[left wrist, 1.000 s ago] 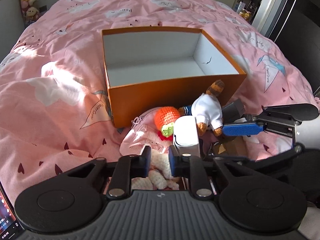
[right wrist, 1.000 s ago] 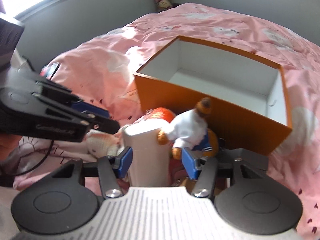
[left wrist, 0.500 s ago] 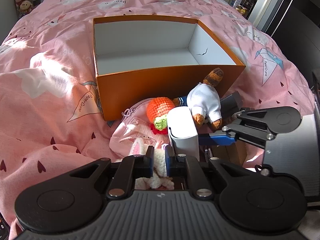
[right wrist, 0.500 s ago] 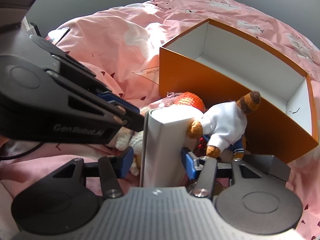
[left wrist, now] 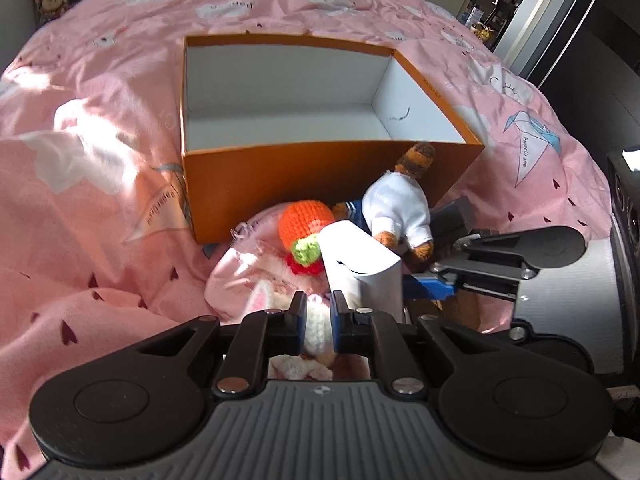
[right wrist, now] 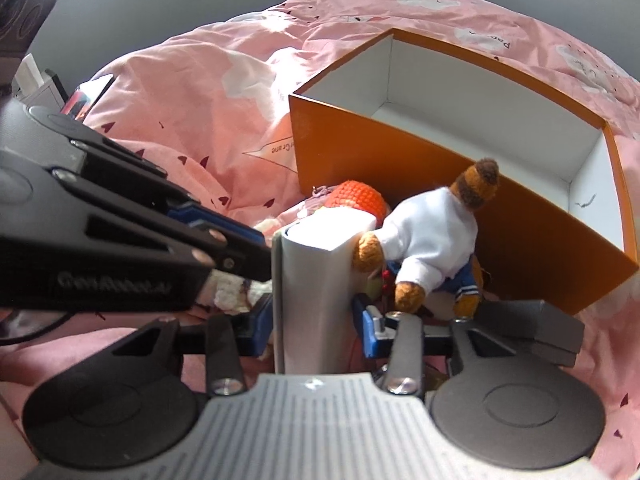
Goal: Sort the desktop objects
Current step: 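Close the right tool on the tall white package, then lift the white package with the right tool over the orange box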
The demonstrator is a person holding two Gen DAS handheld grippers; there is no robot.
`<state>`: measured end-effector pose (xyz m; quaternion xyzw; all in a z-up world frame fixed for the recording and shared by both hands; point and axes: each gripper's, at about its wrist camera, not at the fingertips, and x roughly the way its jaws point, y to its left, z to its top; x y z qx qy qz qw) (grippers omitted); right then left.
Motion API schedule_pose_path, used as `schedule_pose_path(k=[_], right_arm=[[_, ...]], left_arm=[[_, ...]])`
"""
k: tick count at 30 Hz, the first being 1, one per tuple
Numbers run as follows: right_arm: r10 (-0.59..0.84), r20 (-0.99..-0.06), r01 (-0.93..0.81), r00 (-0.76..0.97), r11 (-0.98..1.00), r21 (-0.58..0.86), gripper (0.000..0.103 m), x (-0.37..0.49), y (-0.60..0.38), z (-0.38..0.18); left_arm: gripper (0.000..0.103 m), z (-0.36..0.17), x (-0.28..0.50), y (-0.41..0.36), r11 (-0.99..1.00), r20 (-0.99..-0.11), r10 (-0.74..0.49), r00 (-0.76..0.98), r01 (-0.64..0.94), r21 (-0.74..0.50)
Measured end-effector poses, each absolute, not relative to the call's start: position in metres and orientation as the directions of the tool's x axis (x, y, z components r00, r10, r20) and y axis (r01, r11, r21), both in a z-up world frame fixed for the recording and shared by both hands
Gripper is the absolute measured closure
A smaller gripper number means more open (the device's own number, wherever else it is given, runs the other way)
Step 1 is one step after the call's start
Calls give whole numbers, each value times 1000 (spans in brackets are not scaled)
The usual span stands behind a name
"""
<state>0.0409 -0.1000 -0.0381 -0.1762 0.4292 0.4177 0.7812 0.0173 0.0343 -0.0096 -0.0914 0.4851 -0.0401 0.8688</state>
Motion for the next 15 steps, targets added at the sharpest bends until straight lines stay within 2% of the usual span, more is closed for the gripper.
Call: schedule_pose_path(k=[4,15], right_arm=[[494,-816,-773,300,627,95,68,42,-115,-33],[494,-818,-713,295,684,156,69,55,-130,-41]], left_arm=[[90,-5,16,37,984,-831,-133,540,-29,-176],[90,-17,17,32,985,-851,-144,505,-12,-174]])
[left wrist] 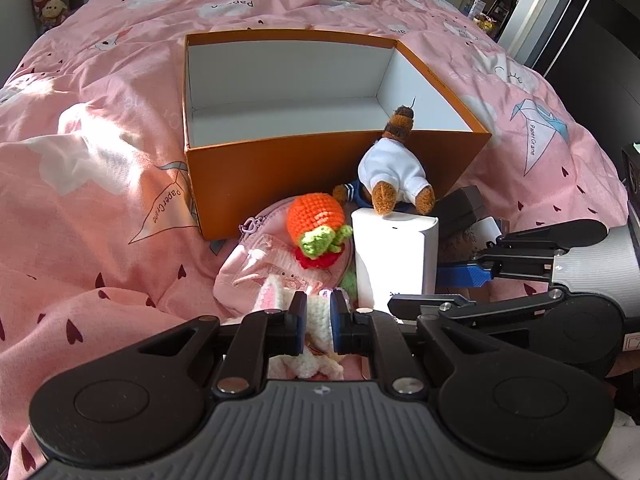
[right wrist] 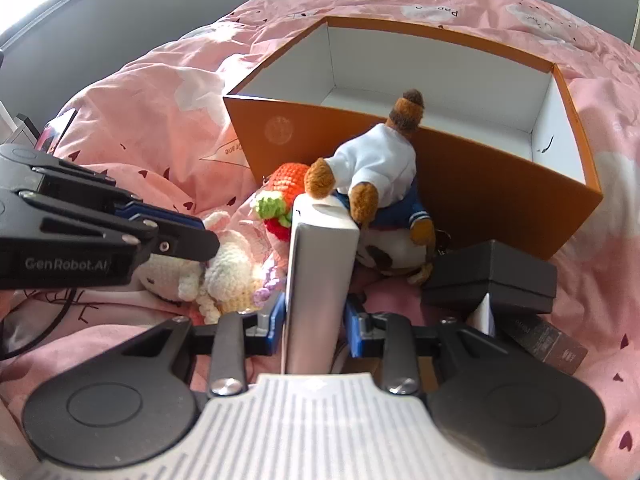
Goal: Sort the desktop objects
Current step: 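Lift the white package with the right tool over the orange box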
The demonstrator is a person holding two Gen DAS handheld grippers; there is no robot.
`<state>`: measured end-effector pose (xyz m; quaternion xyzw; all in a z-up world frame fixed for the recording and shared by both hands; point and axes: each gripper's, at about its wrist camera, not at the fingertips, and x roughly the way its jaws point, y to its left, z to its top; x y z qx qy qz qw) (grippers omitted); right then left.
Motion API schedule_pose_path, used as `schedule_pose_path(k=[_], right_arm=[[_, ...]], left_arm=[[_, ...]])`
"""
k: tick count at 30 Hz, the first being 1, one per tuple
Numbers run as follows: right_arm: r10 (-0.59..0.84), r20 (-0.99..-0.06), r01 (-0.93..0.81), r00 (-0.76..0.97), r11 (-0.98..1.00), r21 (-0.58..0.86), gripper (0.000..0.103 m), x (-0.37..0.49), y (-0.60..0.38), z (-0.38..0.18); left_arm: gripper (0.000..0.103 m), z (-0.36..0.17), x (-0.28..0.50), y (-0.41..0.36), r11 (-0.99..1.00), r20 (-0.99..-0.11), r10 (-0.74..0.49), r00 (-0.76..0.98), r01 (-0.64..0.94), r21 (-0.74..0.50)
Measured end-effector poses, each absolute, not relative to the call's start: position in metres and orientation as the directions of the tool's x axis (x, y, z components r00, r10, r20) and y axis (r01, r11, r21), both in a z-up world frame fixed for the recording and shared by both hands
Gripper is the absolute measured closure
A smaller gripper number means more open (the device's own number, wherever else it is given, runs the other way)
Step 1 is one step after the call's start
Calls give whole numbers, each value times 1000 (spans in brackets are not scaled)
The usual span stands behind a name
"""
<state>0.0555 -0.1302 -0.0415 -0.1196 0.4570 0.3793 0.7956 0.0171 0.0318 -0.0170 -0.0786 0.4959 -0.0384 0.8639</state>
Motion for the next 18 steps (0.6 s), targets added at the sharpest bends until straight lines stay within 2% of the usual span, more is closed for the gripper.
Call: schedule_pose_path(k=[6,18], right_arm=[[540,-791,-752,286,638,164,71,48,-132,-24],[657,-673,-783,340,594,185,71,61,-147,48]], left_arm=[[90,-12,16,38,985,-844,-127,522,-32,-168],[90,28,26,36,992,-784,-76,616,-33,-122]])
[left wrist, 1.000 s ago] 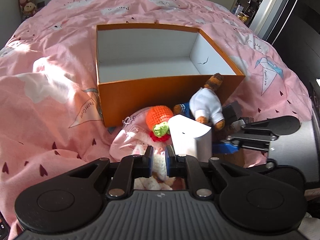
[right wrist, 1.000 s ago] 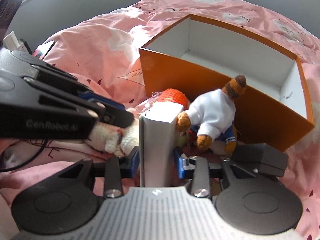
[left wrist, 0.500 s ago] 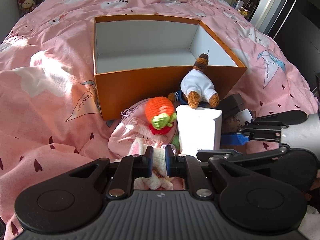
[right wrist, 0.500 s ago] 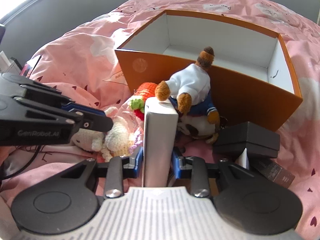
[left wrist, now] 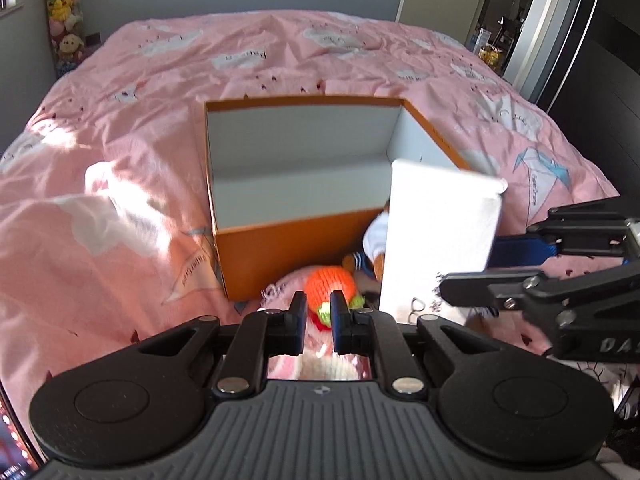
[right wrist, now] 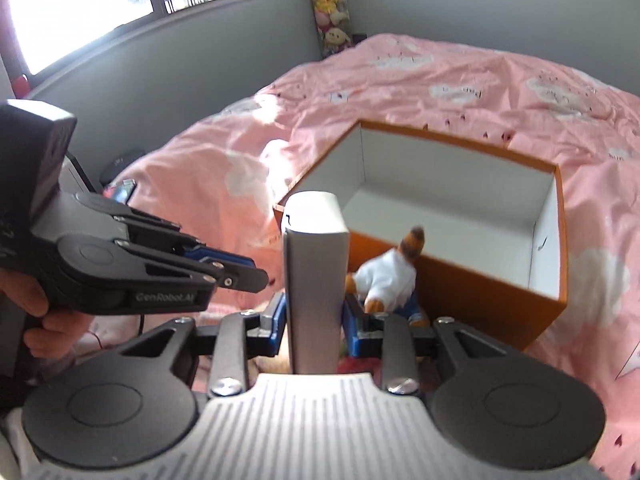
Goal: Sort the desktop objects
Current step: 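Lift the white package with the right tool over the orange box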
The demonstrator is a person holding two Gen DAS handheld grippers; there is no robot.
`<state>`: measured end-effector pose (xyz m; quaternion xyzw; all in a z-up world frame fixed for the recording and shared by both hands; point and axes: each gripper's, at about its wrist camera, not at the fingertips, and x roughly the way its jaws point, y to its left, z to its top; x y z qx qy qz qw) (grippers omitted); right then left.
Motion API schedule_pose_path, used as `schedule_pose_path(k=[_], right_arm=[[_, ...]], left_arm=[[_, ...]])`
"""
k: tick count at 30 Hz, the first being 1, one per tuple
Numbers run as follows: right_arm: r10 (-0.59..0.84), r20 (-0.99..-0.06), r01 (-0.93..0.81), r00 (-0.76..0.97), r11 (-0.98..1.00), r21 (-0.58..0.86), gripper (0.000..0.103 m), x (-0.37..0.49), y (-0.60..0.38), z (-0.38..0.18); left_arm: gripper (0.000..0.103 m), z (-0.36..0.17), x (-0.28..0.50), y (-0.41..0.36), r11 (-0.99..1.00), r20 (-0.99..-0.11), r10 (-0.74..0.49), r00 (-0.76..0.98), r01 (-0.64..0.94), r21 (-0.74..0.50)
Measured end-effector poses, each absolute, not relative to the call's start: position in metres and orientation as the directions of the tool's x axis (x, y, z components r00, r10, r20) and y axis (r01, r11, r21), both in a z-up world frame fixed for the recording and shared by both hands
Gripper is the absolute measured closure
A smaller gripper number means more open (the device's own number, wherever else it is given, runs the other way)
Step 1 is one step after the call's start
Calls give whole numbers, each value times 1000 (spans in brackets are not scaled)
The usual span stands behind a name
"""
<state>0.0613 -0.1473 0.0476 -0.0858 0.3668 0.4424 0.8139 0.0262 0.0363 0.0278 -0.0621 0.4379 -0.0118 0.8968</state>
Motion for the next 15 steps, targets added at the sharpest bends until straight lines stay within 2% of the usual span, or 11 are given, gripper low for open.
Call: schedule_pose_path(k=[8,15], right_arm=[[722,-554,-780,414,595,192,71,95,-162,107],[654,-511,-705,558,698,123,71,156,-166,120]], left_arm=[[90,62,46,47,993,-719,-51,693,-41,-110],[90,67,80,58,991,-697,-28,717,-74,-115]])
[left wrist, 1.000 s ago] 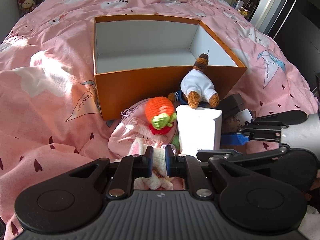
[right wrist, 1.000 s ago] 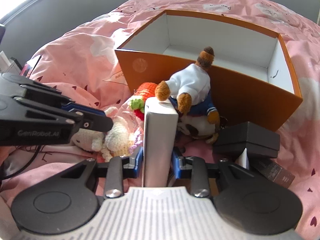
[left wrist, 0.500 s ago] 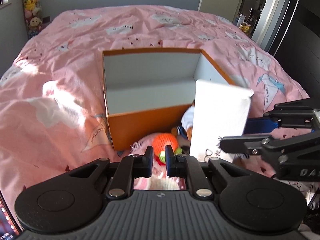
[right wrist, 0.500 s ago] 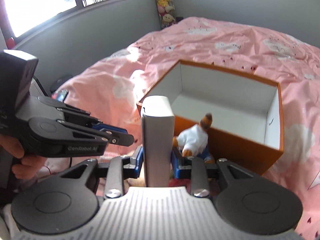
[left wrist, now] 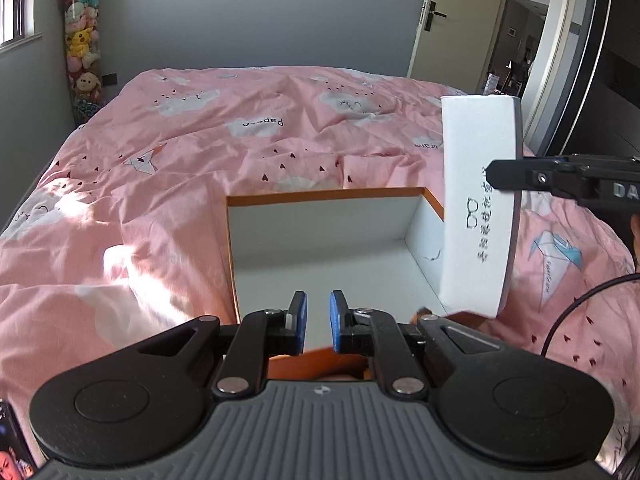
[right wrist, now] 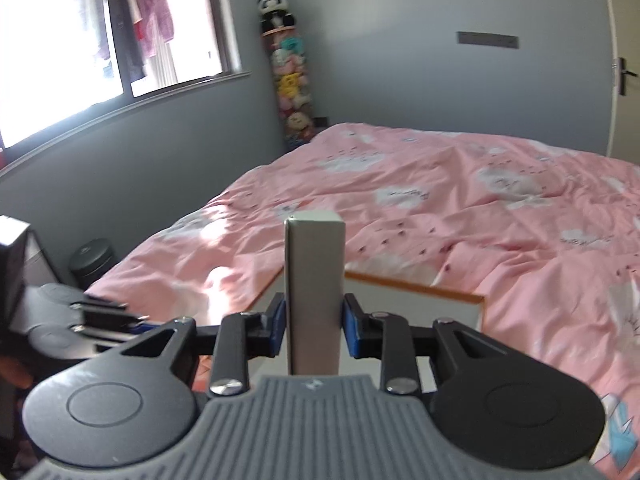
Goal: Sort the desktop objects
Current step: 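Lift the white package with the right tool over the orange box, then lower the white package into the orange box and open the right tool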
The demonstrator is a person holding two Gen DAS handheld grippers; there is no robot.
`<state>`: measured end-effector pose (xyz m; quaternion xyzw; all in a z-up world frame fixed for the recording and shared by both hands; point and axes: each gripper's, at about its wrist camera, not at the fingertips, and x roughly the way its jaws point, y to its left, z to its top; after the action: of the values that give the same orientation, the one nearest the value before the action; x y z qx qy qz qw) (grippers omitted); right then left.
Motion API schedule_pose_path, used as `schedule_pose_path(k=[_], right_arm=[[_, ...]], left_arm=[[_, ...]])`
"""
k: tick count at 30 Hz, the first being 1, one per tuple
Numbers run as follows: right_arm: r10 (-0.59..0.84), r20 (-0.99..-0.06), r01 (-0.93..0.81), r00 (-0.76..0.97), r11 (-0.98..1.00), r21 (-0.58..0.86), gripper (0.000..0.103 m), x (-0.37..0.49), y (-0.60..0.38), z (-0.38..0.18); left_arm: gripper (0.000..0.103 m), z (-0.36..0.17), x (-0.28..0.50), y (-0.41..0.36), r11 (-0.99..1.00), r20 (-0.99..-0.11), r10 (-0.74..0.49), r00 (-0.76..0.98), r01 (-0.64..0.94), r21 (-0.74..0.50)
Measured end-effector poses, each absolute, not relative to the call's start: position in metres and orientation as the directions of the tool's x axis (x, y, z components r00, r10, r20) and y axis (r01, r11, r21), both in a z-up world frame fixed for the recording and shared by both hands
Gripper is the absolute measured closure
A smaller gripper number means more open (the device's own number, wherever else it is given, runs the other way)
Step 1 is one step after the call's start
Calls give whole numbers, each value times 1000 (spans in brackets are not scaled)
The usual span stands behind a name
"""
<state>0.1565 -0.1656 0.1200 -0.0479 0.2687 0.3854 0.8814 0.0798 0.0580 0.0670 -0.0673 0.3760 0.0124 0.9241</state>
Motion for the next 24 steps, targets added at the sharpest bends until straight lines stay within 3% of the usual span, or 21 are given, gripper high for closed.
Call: schedule_pose_path(k=[4,13,19,24], right_arm=[[568,-556,-652,606,756,62,71,200,-158,94],[512,-731,-611,451,774,165,71,256,-149,9],[539,-778,-588,322,758,282,71,277,-149,-21],[522,-801,-596,295,755,272,70,287,-146,-27]], left_arm=[[90,51,102,56,992,-723,-3,691,-91,-90],[90,15,132,54,993,-777,8,629,-98,-69],[90,5,144,55,993,-794,0,608,-94,-72],[90,-4,156,56,992,-810,-7,586,-99,-81]])
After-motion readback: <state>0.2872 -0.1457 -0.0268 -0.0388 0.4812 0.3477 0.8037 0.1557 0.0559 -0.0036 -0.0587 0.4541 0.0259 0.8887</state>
